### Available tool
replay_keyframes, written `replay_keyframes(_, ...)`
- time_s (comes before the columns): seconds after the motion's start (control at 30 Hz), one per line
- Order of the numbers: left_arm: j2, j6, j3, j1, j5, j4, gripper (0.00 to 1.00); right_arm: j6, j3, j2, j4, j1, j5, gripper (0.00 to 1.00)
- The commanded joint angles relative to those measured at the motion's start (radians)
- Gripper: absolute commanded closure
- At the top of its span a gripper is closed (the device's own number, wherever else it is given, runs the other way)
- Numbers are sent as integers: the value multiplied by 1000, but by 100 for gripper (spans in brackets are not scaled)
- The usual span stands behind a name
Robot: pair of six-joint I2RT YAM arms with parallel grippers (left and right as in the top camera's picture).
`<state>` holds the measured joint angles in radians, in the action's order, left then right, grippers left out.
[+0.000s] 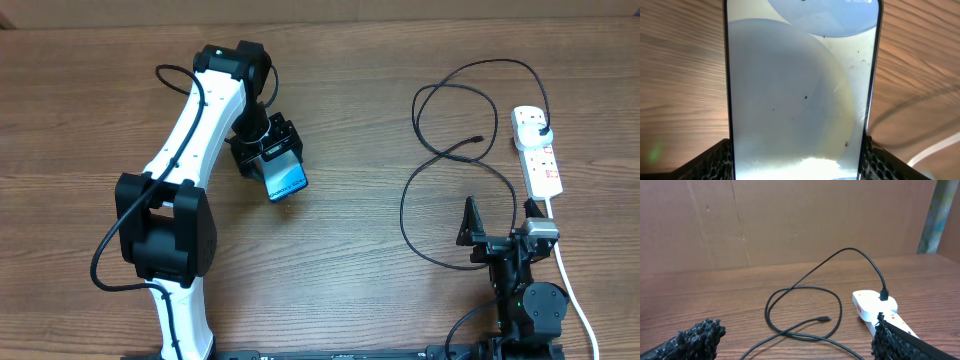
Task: Plug charger to phone and switch on socket
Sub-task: 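Lift the phone with the left gripper and tilt it upright, then move the right gripper toward the phone held by the left gripper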
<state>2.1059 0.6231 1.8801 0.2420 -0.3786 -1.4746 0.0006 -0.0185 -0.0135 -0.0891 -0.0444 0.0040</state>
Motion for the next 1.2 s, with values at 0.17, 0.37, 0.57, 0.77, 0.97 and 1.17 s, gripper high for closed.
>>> replay_keyframes(0.17, 1, -148, 47, -2, -224, -47, 43, 3, 11, 11, 8, -2, 3, 0)
replay_keyframes(0.37, 1, -183, 47, -2, -363, -58, 43, 3, 11, 11, 8, -2, 2, 0)
replay_keyframes(0.57, 1, -198, 47, -2, -475, -59, 43, 4, 11, 11, 13, -1, -82, 0)
replay_keyframes(0.77, 1, -197, 47, -2, -488, -58, 43, 303, 11, 11, 37, -1, -449, 0)
replay_keyframes(0.97, 1, -189, 47, -2, -487, -58, 43, 602, 11, 11, 40, -1, -581, 0)
replay_keyframes(1.17, 1, -161, 47, -2, -487, -26, 43, 660, 10, 11, 158, -1, -591, 0)
